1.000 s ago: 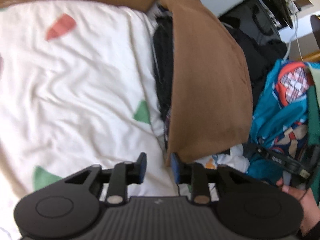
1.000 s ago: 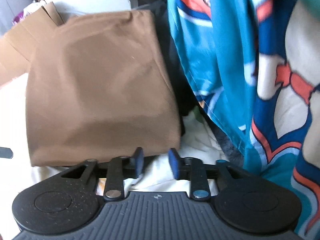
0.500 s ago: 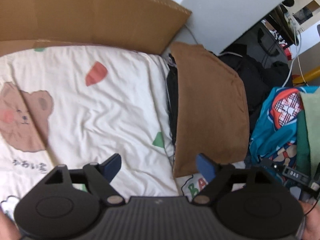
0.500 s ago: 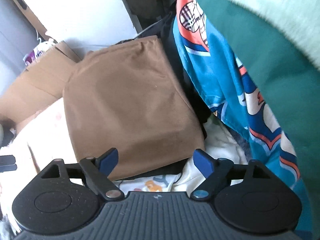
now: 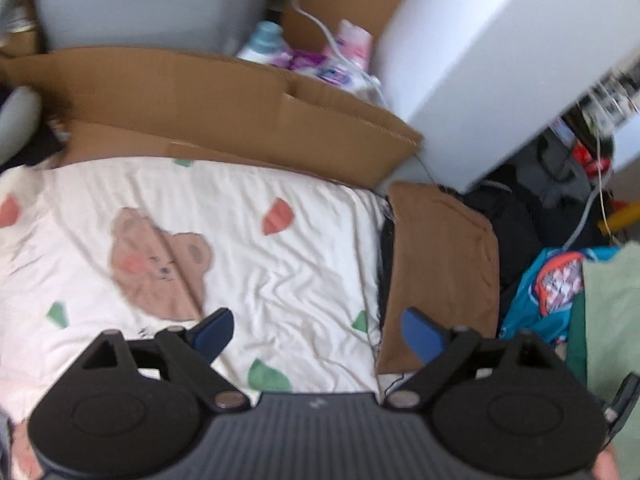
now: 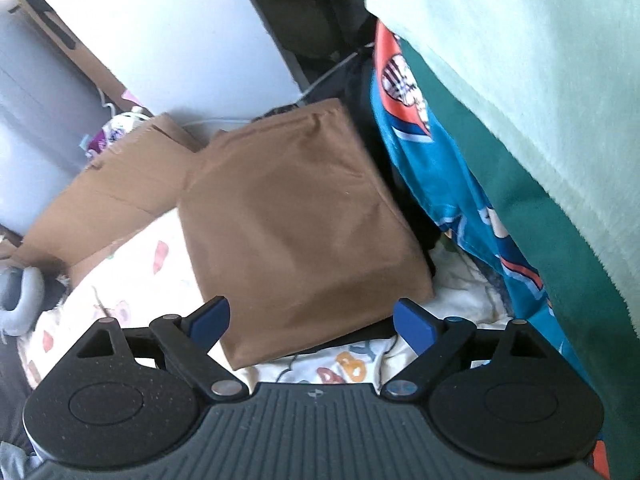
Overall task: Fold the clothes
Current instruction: 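Raise both open tools away from the placed brown shirt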
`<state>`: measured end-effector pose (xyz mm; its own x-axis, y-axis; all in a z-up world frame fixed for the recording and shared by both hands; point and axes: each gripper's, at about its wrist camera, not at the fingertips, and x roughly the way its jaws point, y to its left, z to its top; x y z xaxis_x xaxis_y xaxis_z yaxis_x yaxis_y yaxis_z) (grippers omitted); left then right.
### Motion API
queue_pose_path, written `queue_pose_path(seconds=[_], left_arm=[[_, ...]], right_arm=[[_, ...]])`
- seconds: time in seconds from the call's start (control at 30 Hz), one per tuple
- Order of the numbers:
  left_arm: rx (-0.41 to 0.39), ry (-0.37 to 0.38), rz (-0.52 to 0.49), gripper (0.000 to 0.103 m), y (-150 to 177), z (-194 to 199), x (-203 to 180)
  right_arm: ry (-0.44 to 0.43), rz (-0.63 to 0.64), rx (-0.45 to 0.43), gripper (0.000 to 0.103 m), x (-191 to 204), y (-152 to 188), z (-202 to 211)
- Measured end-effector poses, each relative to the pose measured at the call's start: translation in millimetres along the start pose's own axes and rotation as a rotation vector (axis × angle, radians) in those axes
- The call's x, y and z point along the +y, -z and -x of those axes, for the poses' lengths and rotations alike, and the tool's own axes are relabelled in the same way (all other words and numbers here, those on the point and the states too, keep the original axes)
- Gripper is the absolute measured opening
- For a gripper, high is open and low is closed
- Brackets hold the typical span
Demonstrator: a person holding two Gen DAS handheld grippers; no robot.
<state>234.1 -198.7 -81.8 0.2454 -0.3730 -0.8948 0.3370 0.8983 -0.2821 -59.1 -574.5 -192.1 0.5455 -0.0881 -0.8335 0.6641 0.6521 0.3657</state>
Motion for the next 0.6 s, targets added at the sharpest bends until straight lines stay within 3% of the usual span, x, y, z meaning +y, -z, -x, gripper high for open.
queue_pose_path(seconds=[0.23,0.6], left_arm=[[-0.082,-0.08,0.026,0.099,8.1,84.8,19.2],[-0.132,-0.125,0.08,0.099,29.0,137.0,64.3]], right_arm=[[-0.063,0.034,0.014,0.093,20.5,-4.4,15.7],[-0.094,0.111,-0.007,0.095,75.2,-35.5,58.5]])
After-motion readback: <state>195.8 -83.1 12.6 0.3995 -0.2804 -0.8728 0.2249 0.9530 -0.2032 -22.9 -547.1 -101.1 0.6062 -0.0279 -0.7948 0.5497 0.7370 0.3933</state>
